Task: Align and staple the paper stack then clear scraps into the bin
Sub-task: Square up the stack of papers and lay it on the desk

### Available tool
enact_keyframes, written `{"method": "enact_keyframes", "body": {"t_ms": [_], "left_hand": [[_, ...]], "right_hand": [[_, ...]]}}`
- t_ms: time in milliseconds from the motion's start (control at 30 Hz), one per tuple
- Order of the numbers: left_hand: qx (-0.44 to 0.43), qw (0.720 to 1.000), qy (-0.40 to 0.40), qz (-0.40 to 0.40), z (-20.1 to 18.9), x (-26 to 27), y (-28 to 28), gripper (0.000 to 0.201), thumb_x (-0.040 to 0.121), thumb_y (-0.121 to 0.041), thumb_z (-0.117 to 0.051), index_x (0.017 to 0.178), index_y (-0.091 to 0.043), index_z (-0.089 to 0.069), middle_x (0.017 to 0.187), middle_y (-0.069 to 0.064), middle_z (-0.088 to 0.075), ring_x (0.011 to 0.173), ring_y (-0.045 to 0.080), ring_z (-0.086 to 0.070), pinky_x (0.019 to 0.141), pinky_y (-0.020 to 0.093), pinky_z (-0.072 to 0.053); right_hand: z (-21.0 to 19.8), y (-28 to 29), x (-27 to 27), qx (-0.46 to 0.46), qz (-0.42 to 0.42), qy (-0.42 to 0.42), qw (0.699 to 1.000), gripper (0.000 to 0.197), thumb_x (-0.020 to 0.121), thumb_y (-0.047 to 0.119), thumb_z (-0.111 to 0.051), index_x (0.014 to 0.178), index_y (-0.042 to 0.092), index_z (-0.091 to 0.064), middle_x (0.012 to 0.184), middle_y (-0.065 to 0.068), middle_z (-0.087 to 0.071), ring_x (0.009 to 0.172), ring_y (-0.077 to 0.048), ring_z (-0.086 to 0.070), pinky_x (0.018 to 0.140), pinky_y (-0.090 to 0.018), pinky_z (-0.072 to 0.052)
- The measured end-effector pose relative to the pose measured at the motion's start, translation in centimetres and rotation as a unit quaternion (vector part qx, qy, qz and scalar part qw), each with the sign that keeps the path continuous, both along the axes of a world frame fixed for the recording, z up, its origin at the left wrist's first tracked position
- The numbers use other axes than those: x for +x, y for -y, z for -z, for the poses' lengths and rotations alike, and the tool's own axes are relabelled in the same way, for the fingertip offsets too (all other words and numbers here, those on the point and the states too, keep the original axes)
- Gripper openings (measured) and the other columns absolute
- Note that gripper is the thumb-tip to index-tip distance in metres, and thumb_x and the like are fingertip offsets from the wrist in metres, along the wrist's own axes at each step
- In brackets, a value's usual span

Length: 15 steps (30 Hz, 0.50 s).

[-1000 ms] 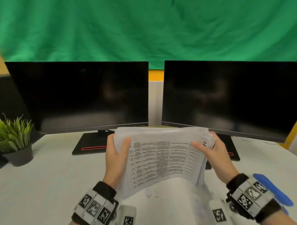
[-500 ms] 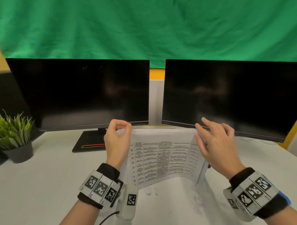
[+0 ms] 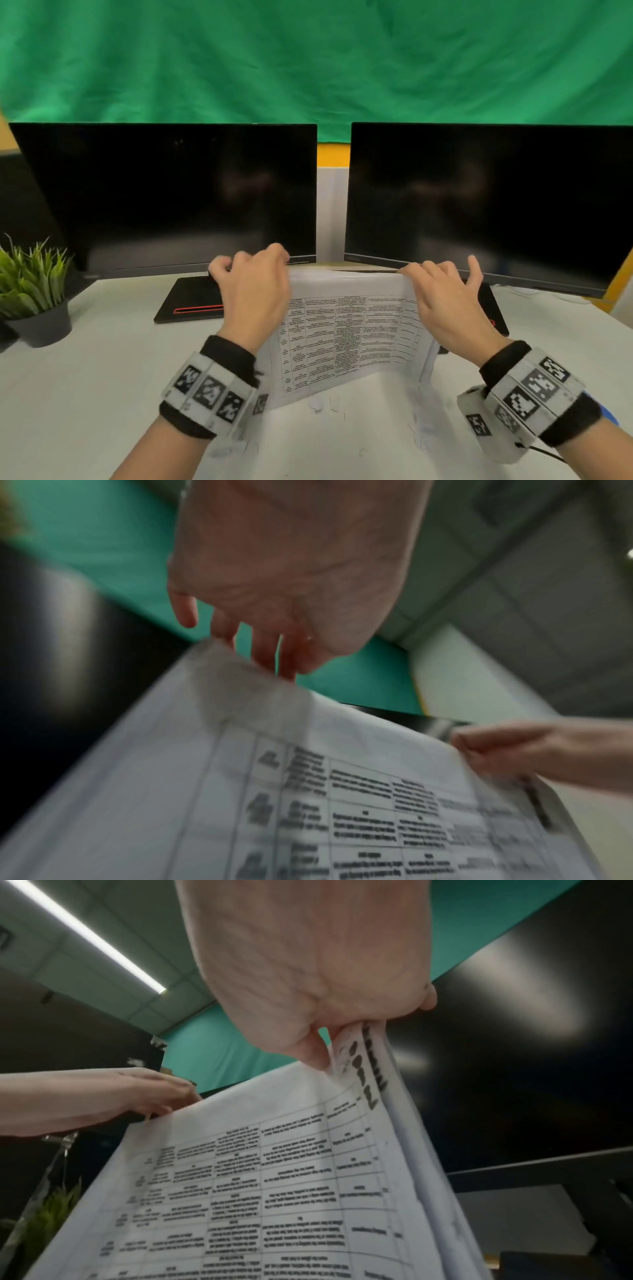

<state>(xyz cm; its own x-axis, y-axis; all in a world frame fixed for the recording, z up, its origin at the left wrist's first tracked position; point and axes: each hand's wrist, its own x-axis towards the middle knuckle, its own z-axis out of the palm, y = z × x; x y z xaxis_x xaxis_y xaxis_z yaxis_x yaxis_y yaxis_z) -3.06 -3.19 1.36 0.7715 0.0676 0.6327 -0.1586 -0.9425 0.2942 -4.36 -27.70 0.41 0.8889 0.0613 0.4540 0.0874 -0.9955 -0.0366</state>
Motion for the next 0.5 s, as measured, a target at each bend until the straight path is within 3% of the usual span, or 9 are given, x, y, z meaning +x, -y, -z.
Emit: {"method": "enact_keyframes", "body": {"t_ms": [67, 133, 200, 300, 400, 500], "left_hand": [[0.125, 0.991, -0.027, 0.046, -1.3, -0.5, 2.9, 0.038, 0.096, -0.047, -0.027, 0.094, -0.027, -0.06, 0.09, -0.005, -0.069, 0.098, 0.021, -0.058, 0.104, 0.048, -0.023], [0.188, 0.962, -0.105, 0.167, -1.5, 0.0, 6.1, 0.047, 0.094, -0.057, -0.026, 0.111, -0.023, -0.055, 0.106, -0.001, -0.067, 0.104, 0.022, -0.06, 0.106, 0.047, -0.029], [0.218, 0.936, -0.14, 0.238, -1.7, 1.0, 8.4, 0.04, 0.093, -0.045, -0.043, 0.125, -0.02, -0.046, 0.115, 0.002, -0.064, 0.104, 0.024, -0.061, 0.09, 0.039, -0.042], [0.246, 0.934, -0.114, 0.231, -1.7, 2.3, 9.1, 0.039, 0.09, -0.016, -0.051, 0.129, -0.018, -0.043, 0.108, 0.005, -0.065, 0.099, 0.027, -0.062, 0.072, 0.034, -0.042], [0.224, 0.943, -0.081, 0.234, -2.2, 2.3, 8.2, 0.034, 0.091, -0.014, -0.05, 0.124, -0.02, -0.044, 0.102, 0.004, -0.066, 0.092, 0.027, -0.063, 0.067, 0.033, -0.038], [0.122, 0.96, -0.041, 0.247, -4.7, 1.9, 5.7, 0.027, 0.091, -0.015, -0.048, 0.117, -0.02, -0.046, 0.086, 0.0, -0.058, 0.076, 0.025, -0.056, 0.063, 0.034, -0.038]], "right_hand": [[-0.1, -0.1, 0.2, 0.024, -0.006, 0.001, 1.0, 0.031, 0.096, 0.02, -0.038, 0.124, 0.032, -0.046, 0.121, 0.007, -0.053, 0.124, -0.018, -0.041, 0.114, -0.054, 0.007], [-0.1, -0.2, 0.3, 0.041, -0.011, 0.012, 0.999, 0.036, 0.095, 0.018, -0.039, 0.127, 0.032, -0.046, 0.121, 0.003, -0.05, 0.124, -0.02, -0.039, 0.115, -0.054, 0.001], [0.6, -0.1, 0.2, 0.076, -0.011, 0.035, 0.996, 0.045, 0.094, 0.022, -0.044, 0.137, 0.033, -0.038, 0.132, -0.002, -0.041, 0.131, -0.021, -0.032, 0.116, -0.054, -0.004], [2.7, 0.7, -0.7, 0.189, 0.021, 0.081, 0.978, 0.069, 0.089, 0.032, -0.055, 0.147, 0.03, -0.018, 0.148, -0.005, -0.023, 0.139, -0.023, -0.02, 0.116, -0.05, -0.012], [5.1, 2.2, -1.9, 0.376, 0.035, 0.083, 0.922, 0.085, 0.084, 0.028, -0.066, 0.149, 0.027, -0.012, 0.149, -0.006, -0.018, 0.138, -0.025, -0.023, 0.115, -0.048, -0.024], [6.4, 3.6, -1.7, 0.565, 0.036, -0.019, 0.824, 0.09, 0.081, 0.023, -0.07, 0.148, 0.032, -0.01, 0.151, -0.006, -0.017, 0.136, -0.029, -0.03, 0.112, -0.049, -0.03]]}}
